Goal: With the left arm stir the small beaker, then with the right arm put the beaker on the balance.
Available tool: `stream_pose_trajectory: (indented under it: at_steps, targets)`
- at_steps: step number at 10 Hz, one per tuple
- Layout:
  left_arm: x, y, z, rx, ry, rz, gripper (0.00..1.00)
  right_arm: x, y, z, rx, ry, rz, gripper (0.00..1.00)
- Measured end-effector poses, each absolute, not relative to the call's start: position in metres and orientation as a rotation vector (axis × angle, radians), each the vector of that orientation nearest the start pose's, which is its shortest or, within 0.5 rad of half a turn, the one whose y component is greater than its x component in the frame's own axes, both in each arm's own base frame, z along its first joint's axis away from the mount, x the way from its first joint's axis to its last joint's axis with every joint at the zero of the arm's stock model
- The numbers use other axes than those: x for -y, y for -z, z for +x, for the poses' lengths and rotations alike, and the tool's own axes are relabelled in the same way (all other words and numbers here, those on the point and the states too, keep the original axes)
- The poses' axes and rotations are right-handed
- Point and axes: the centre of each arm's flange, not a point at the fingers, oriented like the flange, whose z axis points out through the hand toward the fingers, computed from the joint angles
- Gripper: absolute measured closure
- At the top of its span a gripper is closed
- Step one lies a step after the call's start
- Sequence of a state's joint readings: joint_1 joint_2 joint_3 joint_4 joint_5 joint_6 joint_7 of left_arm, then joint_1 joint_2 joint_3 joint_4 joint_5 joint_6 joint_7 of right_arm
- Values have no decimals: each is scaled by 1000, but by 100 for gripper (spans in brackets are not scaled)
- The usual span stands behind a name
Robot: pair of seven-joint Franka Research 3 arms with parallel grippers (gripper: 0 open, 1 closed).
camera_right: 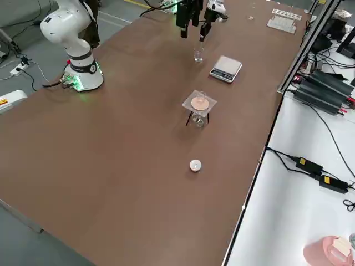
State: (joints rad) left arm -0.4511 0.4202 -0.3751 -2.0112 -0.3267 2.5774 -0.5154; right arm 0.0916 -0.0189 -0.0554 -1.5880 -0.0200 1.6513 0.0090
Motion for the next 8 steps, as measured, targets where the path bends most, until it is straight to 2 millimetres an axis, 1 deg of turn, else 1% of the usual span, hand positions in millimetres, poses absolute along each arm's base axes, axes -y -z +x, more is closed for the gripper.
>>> stream_pose_trajectory:
  at_steps: [4, 8]
  targets:
    - [449, -275, 430, -5, -134, -3485, 93, -18, -635, 557, 44, 137, -3155, 0]
    - [452, -278, 431, 47, -98, -3460, 93, -18, -635, 557, 44, 138, -3155, 0]
